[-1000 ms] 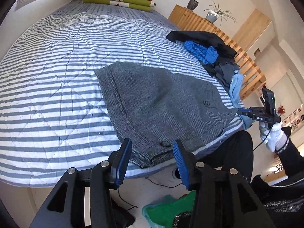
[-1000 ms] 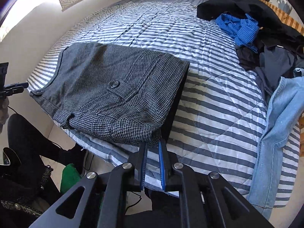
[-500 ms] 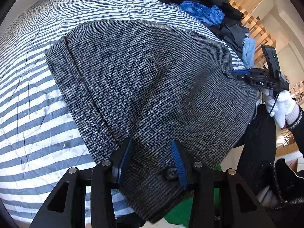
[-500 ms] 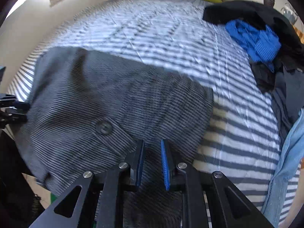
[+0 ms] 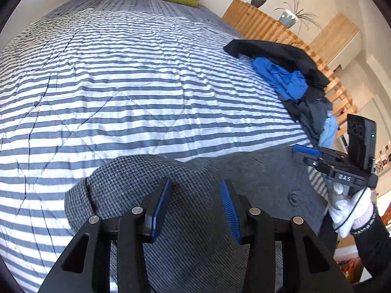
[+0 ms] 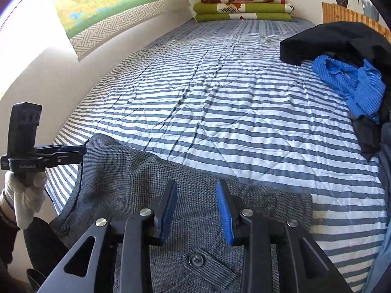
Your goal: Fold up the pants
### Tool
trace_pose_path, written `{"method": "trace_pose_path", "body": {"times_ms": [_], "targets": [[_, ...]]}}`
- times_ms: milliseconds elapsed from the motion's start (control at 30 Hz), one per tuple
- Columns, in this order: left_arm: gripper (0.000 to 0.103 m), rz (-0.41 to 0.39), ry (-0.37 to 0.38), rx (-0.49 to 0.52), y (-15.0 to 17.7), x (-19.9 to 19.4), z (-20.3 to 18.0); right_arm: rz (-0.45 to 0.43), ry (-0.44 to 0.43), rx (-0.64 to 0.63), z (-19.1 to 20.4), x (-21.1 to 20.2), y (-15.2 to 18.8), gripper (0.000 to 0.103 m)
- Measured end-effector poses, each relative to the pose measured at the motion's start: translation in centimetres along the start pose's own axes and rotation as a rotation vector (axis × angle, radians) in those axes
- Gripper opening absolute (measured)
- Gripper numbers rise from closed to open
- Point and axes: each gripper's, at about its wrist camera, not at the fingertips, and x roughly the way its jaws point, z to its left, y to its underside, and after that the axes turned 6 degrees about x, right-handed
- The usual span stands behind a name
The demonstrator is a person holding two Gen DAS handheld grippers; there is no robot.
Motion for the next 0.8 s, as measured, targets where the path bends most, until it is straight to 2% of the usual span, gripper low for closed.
{"method": "trace_pose_path", "body": {"times_ms": [67, 133, 167, 300, 367, 500, 633, 700, 800], "targets": [[0.046, 0.043, -0.091, 0.015, 0.0, 2.7, 0.8, 0.047, -0.003, 0.027, -0.4, 2.1, -0.4, 0.030], [0.043, 0.058, -0.095, 0.017, 1.3, 3.9, 2.5, 0.080, 0.069, 0.021, -1.5, 4.1, -0.1, 0.029], [0.039, 0.048, -0.091, 0.011, 1.2, 4.0, 3.0, 0.088, 0.108, 0.020, -2.3, 4.8, 0.3, 0.028], [0.036, 0.011, -0.151, -0.002, 0.8, 1.7, 2.7, 0.096, 0.070, 0.090, -4.2, 4.1, 0.6, 0.025], [0.036, -0.012, -0.116, 0.043, 1.4, -0.6, 0.8, 0.071, 0.080, 0.077, -3.4, 2.3, 0.4, 0.028], [0.037, 0.003, 0.016, 0.146, 4.7, -3.4, -5.2, 0.092, -0.025, 0.001, -1.0, -1.6, 2.5, 0.028], [0.038, 0.083, 0.130, 0.212, 9.1, -2.0, -10.6, 0.158, -0.059, -0.073, 1.3, -2.9, 7.2, 0.028], [0.038, 0.134, 0.144, 0.267, 11.4, -0.3, -12.6, 0.185, -0.047, -0.104, 2.0, -2.8, 9.6, 0.028], [0.038, 0.226, 0.084, 0.306, 14.0, 2.7, -13.6, 0.205, 0.025, -0.155, 2.1, -1.7, 12.4, 0.028]]}}
